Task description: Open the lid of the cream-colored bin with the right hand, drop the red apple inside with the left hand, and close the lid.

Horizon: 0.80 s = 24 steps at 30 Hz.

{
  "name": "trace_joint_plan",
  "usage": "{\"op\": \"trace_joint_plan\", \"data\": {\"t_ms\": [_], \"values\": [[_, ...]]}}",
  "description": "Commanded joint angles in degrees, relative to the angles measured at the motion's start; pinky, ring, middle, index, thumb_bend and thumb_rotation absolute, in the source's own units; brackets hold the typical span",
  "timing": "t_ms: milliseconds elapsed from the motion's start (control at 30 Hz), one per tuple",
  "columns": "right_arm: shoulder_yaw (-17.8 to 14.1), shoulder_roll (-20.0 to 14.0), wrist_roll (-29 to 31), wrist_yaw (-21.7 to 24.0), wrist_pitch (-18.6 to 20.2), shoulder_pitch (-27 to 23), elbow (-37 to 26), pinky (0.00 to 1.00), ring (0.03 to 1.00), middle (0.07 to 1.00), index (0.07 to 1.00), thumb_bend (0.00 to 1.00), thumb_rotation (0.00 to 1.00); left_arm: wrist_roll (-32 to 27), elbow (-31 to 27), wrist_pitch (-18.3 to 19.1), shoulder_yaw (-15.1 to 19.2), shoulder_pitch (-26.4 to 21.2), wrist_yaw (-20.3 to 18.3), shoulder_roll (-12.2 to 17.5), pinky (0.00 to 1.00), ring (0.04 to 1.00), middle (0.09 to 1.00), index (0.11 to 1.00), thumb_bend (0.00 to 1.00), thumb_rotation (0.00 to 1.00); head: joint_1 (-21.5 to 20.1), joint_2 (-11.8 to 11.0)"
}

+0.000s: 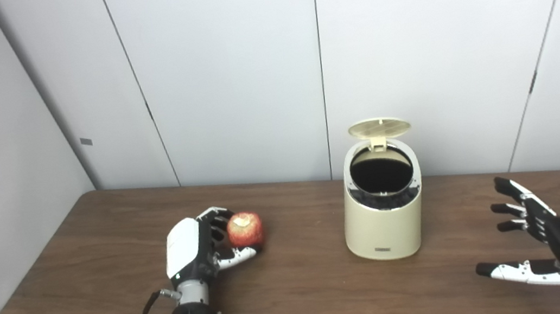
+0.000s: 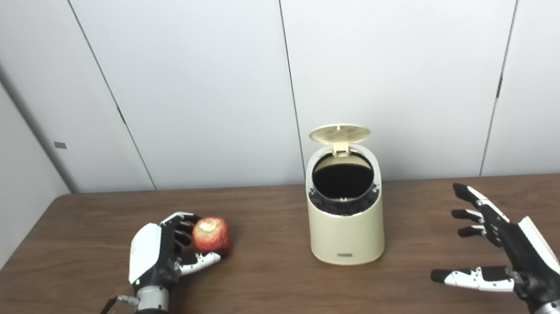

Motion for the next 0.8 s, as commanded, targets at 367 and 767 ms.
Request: {"op": "trace_joint_plan", "data": {"t_ms": [367,767], "values": [[-1.0,-0.8,0.7,-0.4,-0.8,-0.4,-3.0,0.69,0.812,0.922,0.898,0.75,0.11,-0.7,5.3,-5.5,-2.0,-1.5,4.9,-1.9,0.37,0.43,0.46,0.505,0.52,0.0,-0.3,0.0],[-0.5,-0.6,-0.1,-0.4,-0.5,-0.8,-2.6,0.67,0.803,0.912,0.9,0.74,0.11,0.3,-5.6,-8.2,-1.2,-1.3,7.0,-3.4,0.3,0.381,0.443,0.511,0.52,0.0,-0.8,-0.5]]}}
